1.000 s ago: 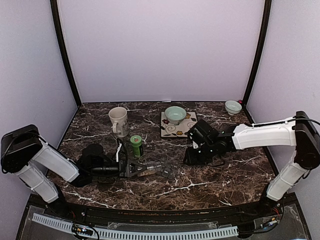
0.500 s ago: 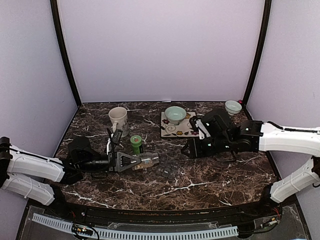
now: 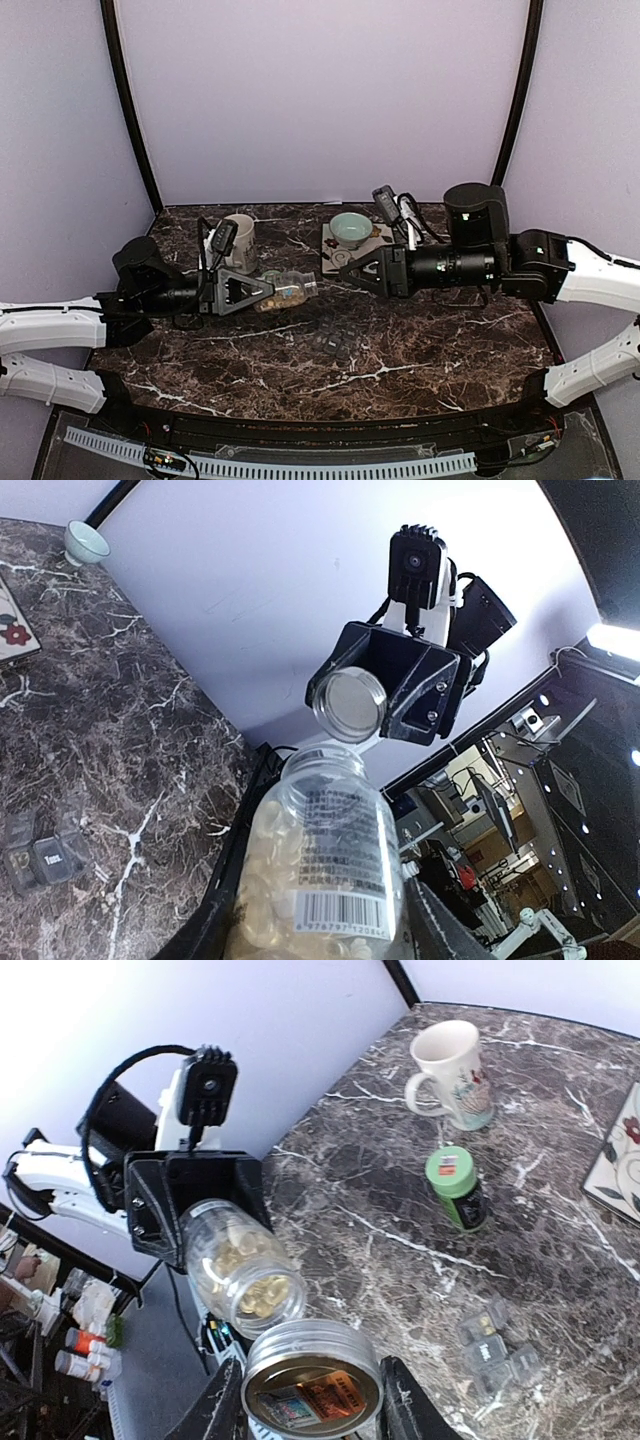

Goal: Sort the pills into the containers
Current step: Screw the lid of the pill bottle onto the pill bottle.

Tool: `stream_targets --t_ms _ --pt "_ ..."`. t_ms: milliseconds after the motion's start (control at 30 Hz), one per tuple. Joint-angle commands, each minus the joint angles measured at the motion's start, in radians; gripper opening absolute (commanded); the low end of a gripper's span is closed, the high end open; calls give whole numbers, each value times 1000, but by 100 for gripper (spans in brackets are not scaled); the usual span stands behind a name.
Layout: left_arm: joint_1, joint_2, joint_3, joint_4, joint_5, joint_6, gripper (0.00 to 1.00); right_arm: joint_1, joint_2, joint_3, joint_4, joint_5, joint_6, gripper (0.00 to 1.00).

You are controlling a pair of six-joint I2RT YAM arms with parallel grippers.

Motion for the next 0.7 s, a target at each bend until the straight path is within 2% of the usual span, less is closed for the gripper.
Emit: stream_targets --t_ms 0,667 --pt "5 -25 72 -25 49 -22 0 28 -10 55 97 -92 -16 19" --pt "5 -16 128 59 65 -100 0 32 26 67 184 -216 1 19"
